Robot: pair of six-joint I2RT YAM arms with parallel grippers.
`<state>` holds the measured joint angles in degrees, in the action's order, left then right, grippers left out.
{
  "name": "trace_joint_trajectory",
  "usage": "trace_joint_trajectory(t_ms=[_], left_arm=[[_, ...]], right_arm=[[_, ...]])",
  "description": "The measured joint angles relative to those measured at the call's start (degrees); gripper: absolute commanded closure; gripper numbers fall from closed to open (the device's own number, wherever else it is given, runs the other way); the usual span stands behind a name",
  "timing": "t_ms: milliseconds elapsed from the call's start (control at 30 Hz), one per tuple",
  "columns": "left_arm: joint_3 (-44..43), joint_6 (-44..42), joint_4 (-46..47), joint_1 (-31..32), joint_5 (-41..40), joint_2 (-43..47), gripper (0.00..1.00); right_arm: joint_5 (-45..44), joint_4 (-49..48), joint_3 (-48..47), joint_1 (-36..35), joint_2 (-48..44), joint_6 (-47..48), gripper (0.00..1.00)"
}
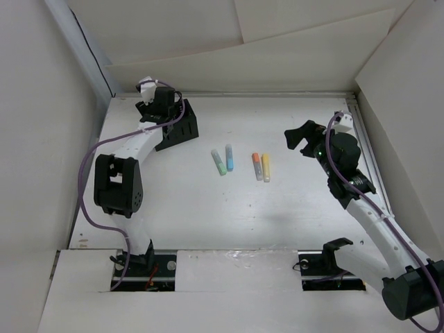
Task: Sort the stationery into containers
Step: Place the stationery into the container
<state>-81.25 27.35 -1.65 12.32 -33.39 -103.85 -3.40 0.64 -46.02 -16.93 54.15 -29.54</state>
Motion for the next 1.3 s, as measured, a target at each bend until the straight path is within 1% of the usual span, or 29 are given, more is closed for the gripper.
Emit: trace_joint_trajectory(t_ms=[567,600,700,733,800,933,1000,1067,1100,1167,1200,1267,1300], left_arm=[[-1.75,-1.95,-3.78,-0.07,-4.72,-1.11,0.71],[-1.75,-1.99,-3.82,-0.07,-4.85,-1.14,0.69],[-1.77,-2.08,-3.82,-0.04,-5.07,-1.16,0.53],[-1.77,-2.08,-3.82,-0.04,-5.07,-1.20,0.41],[-1.79,-2.21,-3.87,-0.07,-5.01,-1.31,0.32],[-1.79,-2.21,-3.87,-0.04,-4.52,-1.33,0.20],[-1.79,-2.14,-3.82,-0.04,-3.98,-1.31,0.20],[-1.79,-1.99,-3.82,-0.04,-3.28,-1.01,0.21],[-1.79,-1.92,-3.93,-0.04,-2.91,-0.61,0.23],[-1.51,-1.46,-3.65,0.02,-1.81,1.20,0.26],[-1.01,-1.27,-3.28,0.31,-1.29,2.69,0.31],[1.42,-0.57,-1.53,0.90,-0.39,7.26,0.41],[3.06,-0.13,-0.44,1.55,0.63,10.21,0.48]], right_arm=[[0.00,-0.07,-0.02,-0.09,0.00,0.15,0.01],[0.00,-0.07,-0.02,-0.20,0.00,0.15,0.01],[0.00,-0.07,-0.02,-0.42,0.00,0.15,0.01],[0.00,-0.07,0.00,-0.42,0.00,0.15,0.01],[0.02,-0.07,0.00,-0.42,0.02,0.15,0.01],[0.13,-0.26,-0.02,-0.42,0.63,0.15,0.01],[0.44,-0.24,-0.02,-0.42,1.20,0.15,0.02],[0.66,-0.24,-0.02,-0.42,1.84,0.17,0.08],[0.90,-0.22,-0.02,-0.42,2.12,0.22,0.22],[1.60,-0.28,-0.02,-0.42,2.60,0.52,0.44],[2.05,-0.33,-0.07,-0.42,2.97,0.70,0.66],[3.02,-0.57,-0.26,-0.42,4.20,0.87,0.81],[3.45,-0.74,-0.46,-0.50,5.05,0.96,0.86]])
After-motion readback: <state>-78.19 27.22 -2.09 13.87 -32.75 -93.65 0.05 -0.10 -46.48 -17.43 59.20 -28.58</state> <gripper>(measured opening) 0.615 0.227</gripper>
